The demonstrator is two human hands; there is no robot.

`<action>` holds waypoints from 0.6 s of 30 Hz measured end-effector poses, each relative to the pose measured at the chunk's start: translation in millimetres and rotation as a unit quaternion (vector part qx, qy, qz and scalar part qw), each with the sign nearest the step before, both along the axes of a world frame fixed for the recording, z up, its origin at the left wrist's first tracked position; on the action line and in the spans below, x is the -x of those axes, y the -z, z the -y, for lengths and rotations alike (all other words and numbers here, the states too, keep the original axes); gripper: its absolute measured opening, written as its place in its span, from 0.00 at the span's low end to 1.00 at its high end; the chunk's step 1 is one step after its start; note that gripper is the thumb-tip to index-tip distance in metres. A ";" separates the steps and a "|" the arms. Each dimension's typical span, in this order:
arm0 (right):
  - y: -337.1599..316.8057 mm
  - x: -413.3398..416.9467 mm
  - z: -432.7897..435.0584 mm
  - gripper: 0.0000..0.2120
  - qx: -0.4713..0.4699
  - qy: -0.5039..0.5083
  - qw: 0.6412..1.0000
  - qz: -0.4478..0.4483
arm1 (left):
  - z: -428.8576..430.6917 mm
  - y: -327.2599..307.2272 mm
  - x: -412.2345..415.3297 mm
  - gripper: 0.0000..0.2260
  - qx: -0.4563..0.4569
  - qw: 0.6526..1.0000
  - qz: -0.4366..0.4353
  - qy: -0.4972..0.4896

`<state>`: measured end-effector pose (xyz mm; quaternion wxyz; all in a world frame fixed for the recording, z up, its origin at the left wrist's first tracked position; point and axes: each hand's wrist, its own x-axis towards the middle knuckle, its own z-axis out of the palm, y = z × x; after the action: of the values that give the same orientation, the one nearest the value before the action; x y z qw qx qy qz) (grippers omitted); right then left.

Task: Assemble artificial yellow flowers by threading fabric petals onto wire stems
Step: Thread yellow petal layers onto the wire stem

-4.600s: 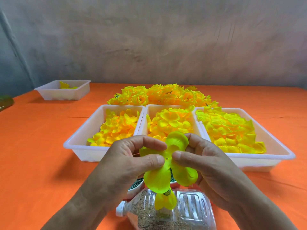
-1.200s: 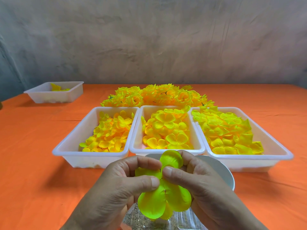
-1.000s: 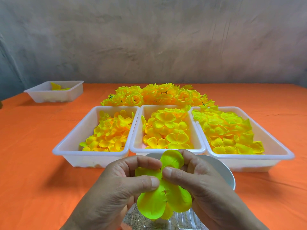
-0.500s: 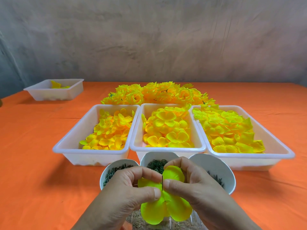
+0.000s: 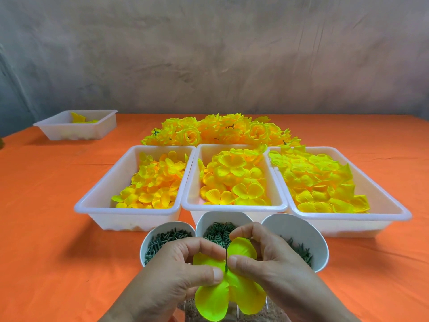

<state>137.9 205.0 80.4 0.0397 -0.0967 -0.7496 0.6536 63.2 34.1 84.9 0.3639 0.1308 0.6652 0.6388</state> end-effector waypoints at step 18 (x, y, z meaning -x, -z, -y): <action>-16.1 -5.7 -22.5 0.08 -0.095 0.044 0.995 -0.005 | 14.9 -21.2 6.9 0.27 0.076 0.954 -0.288 0.018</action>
<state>143.6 227.5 96.5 0.0814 -0.1223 -0.8028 0.5778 56.3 19.2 106.1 0.1771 0.2935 0.7858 0.5148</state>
